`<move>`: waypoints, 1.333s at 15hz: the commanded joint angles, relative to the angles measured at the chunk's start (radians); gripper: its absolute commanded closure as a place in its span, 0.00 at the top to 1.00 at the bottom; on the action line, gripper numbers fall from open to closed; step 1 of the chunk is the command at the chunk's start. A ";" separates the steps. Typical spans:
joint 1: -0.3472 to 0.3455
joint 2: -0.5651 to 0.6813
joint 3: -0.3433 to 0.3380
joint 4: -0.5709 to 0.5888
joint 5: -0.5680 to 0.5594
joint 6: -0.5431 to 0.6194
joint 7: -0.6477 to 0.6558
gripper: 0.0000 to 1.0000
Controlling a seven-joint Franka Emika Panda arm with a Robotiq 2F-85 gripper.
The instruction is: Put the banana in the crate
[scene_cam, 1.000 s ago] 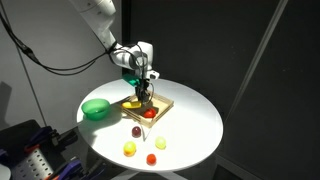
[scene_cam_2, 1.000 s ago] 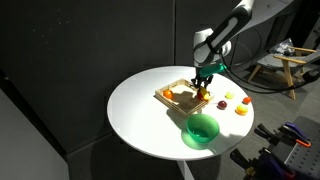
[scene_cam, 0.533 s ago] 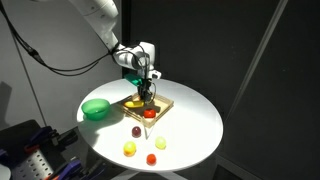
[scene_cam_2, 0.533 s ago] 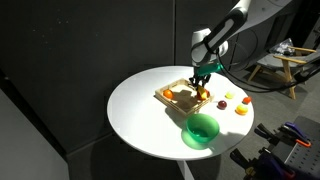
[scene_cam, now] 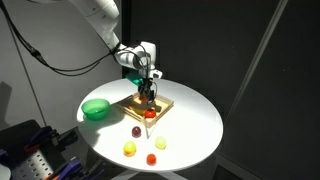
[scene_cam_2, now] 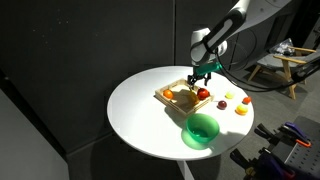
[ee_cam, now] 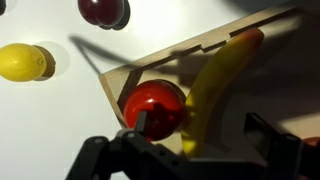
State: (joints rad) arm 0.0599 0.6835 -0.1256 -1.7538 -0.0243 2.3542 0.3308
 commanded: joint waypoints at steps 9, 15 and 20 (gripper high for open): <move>-0.001 -0.070 0.003 -0.066 -0.002 -0.027 -0.005 1.00; -0.003 -0.137 0.007 -0.148 -0.003 -0.022 -0.012 1.00; -0.012 -0.205 0.016 -0.229 -0.008 -0.017 -0.053 1.00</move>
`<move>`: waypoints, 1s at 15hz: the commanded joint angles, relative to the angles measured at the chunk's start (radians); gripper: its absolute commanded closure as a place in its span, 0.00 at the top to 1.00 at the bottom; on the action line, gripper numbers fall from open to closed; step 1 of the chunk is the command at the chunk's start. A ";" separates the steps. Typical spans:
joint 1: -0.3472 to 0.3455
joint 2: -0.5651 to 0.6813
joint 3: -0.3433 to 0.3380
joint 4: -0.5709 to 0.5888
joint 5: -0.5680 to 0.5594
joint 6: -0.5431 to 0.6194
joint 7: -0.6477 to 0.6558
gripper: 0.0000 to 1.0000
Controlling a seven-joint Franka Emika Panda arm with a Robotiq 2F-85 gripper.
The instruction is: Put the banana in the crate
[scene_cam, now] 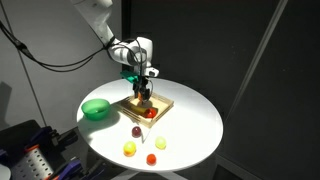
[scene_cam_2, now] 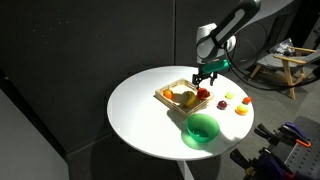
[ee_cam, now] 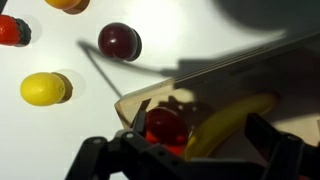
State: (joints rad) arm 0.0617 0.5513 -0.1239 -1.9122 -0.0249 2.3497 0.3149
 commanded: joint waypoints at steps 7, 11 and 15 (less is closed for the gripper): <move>-0.037 -0.170 0.033 -0.184 -0.007 0.007 -0.163 1.00; -0.049 -0.230 0.038 -0.240 -0.010 0.003 -0.211 1.00; -0.048 -0.291 0.040 -0.298 -0.018 -0.006 -0.222 1.00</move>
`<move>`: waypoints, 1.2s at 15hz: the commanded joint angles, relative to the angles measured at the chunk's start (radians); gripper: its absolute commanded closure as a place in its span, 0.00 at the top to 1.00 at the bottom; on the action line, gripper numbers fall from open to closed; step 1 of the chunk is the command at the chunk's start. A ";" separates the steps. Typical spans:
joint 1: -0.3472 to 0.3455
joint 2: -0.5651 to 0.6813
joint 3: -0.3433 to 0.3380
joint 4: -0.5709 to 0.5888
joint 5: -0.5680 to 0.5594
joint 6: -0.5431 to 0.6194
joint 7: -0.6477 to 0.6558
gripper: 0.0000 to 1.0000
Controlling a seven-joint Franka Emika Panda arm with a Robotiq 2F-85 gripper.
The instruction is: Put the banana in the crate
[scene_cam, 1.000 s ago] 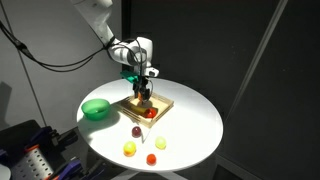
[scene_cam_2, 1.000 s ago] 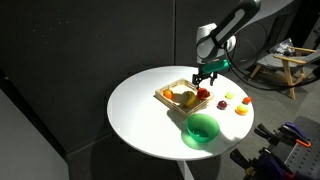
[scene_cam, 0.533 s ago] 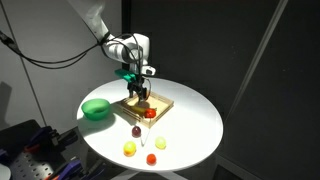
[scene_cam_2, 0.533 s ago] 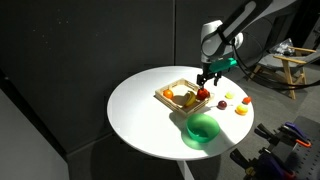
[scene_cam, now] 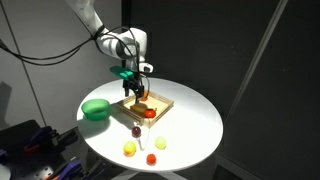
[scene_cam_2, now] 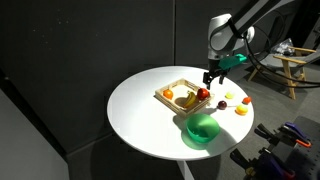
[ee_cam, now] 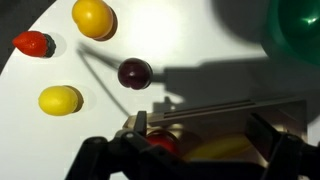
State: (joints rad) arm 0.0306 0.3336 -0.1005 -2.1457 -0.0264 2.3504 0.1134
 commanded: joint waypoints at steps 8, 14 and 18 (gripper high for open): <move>-0.010 -0.224 0.024 -0.200 -0.062 -0.016 0.012 1.00; -0.022 -0.379 0.030 -0.314 -0.097 -0.025 0.076 1.00; -0.033 -0.458 0.041 -0.361 -0.084 -0.039 0.116 1.00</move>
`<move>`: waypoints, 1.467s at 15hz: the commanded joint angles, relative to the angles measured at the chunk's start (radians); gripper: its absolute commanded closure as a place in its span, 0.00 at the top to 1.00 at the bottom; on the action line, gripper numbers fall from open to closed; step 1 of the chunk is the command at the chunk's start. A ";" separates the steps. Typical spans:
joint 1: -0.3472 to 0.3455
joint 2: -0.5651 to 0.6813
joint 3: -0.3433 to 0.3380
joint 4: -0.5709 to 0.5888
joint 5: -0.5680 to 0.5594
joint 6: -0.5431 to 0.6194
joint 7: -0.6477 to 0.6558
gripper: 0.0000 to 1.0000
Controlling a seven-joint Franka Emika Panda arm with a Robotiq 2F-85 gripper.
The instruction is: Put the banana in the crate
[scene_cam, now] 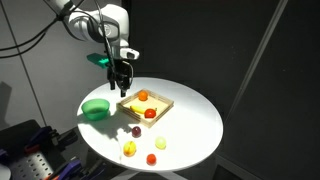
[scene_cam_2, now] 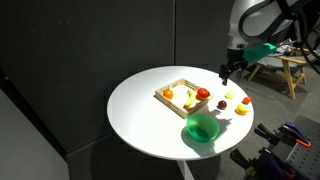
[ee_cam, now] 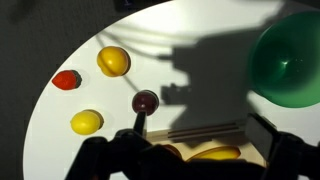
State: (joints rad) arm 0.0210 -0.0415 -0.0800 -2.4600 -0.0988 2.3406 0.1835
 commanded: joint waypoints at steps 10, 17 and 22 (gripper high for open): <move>-0.021 -0.113 0.055 -0.036 0.053 -0.043 0.043 1.00; -0.020 -0.111 0.072 -0.036 0.059 -0.033 0.011 1.00; -0.024 -0.106 0.078 -0.040 0.039 -0.030 0.037 1.00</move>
State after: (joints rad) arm 0.0076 -0.1468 -0.0123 -2.5011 -0.0626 2.3122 0.2225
